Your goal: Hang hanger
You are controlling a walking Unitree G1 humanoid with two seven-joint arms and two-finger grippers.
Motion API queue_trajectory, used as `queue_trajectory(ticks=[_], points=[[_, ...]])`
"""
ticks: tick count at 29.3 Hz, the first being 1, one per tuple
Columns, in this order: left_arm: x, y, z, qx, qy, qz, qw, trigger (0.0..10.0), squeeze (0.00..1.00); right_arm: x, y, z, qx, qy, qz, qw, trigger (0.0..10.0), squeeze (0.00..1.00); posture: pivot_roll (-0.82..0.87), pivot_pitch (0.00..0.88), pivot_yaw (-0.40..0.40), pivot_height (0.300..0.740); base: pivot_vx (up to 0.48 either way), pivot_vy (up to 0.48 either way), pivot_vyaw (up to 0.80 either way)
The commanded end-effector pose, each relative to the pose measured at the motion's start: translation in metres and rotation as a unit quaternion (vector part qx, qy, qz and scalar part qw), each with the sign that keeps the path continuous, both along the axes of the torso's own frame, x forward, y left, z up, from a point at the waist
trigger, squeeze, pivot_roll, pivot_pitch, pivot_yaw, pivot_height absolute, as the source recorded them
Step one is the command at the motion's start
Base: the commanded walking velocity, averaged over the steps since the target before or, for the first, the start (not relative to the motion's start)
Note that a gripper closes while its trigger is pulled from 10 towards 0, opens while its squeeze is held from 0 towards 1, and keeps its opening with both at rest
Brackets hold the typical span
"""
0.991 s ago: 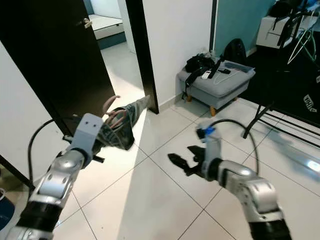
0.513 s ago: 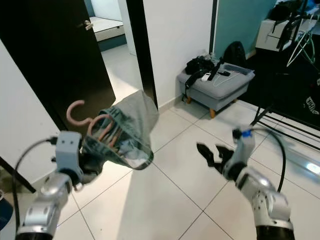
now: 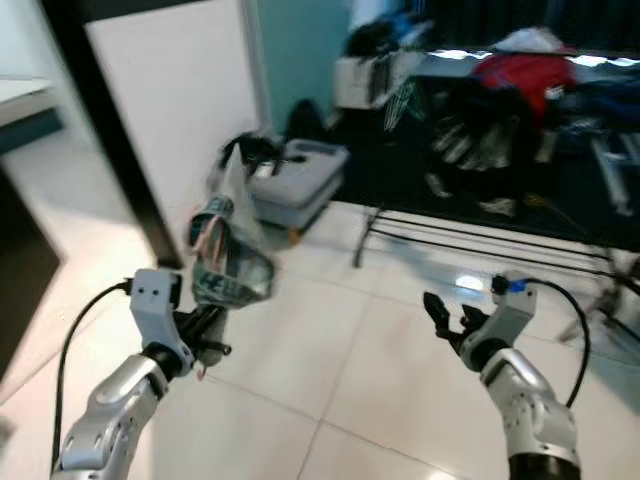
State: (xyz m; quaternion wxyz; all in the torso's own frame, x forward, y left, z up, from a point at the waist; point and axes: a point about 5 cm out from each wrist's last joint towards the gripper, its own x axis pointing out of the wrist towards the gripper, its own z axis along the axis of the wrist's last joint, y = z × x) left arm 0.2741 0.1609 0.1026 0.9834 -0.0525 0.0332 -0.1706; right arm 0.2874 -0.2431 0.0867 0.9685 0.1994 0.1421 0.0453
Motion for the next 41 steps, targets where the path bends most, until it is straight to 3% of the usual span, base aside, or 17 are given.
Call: queue_trajectory(ticks=[1,6,14,20,41], points=[[-0.002,0.003,-0.001,0.008,0.000,-0.009,1.000,10.0,0.00,0.003,0.005,-0.002,-0.007,0.000,0.008,1.000,10.0,0.00,-0.13,0.000,0.036,0.731,0.326,0.000,-0.80],[-0.003,0.002,-0.001,0.014,-0.001,-0.019,1.000,10.0,0.00,0.003,0.006,-0.001,-0.010,-0.007,0.006,1.000,10.0,0.00,-0.13,0.000,0.037,0.731,0.449,0.000,-0.80],[-0.002,-0.004,-0.002,0.041,-0.003,-0.052,0.998,10.0,0.00,0.006,0.007,0.000,-0.013,-0.025,0.008,1.000,10.0,0.00,-0.14,0.000,0.049,0.731,0.480,0.000,0.00],[-0.006,-0.020,-0.001,0.075,0.002,-0.098,0.992,10.0,0.00,0.006,0.009,-0.001,-0.014,-0.025,0.011,1.000,10.0,0.00,-0.14,0.000,0.060,0.731,0.480,0.000,-0.40],[0.004,-0.058,0.000,0.073,0.029,-0.072,0.994,10.0,0.00,0.007,0.013,-0.005,-0.013,-0.027,0.017,0.999,10.0,0.00,-0.16,0.000,0.081,0.731,0.480,0.000,-0.80]])
